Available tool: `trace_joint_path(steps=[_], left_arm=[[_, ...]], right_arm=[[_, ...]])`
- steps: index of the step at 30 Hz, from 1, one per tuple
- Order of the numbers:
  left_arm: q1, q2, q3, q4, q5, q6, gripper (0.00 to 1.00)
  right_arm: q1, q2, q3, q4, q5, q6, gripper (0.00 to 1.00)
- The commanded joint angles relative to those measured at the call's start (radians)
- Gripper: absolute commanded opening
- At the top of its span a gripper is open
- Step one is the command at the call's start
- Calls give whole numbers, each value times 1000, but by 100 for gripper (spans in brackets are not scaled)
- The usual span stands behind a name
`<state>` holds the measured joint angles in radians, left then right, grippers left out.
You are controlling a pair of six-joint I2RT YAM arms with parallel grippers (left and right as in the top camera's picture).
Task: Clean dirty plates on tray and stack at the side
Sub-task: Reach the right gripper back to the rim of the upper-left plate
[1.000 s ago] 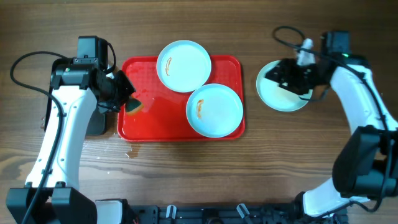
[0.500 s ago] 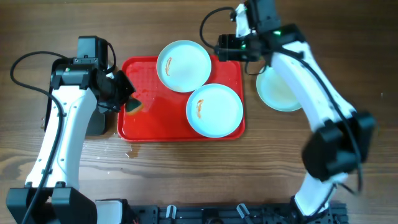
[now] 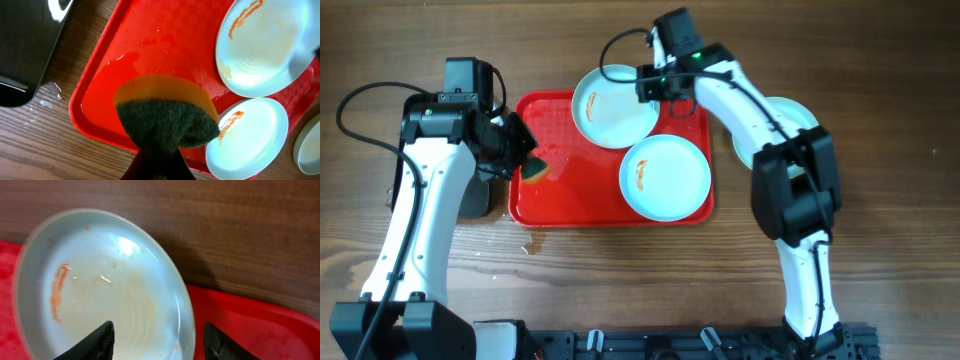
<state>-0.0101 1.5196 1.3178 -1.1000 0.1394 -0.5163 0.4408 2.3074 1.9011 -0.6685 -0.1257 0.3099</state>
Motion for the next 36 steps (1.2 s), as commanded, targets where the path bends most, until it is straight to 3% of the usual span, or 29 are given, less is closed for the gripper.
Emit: trace_joint_path(steps=[1,7,11,16,25,29,32,36], left_arm=[[6,0,8,-2,-6,16,4],[6,0,8,0,-6,16,4],[6,0,8,5,-6,16,4],[6,0,8,7,-6,16,4],[6,0,8,35,-6,70,4],[6,0,8,53,-26,148,4],[6,1,7,48,-126,150,4],[6,2,-25,52,-133,146,4]], right_arm=[[27,66,16,-16,180,76,57],[26,70,16,-46,215,89,56],[27,74,16,-45,169,92,19],[29,76,8,-45,89,96,4],[62,76,8,-42,-249,109,4],[108,76,8,-109,-265,108,4],[142,76,8,-153,-264,75,5],[191,76,8,-206,-243,27,4]])
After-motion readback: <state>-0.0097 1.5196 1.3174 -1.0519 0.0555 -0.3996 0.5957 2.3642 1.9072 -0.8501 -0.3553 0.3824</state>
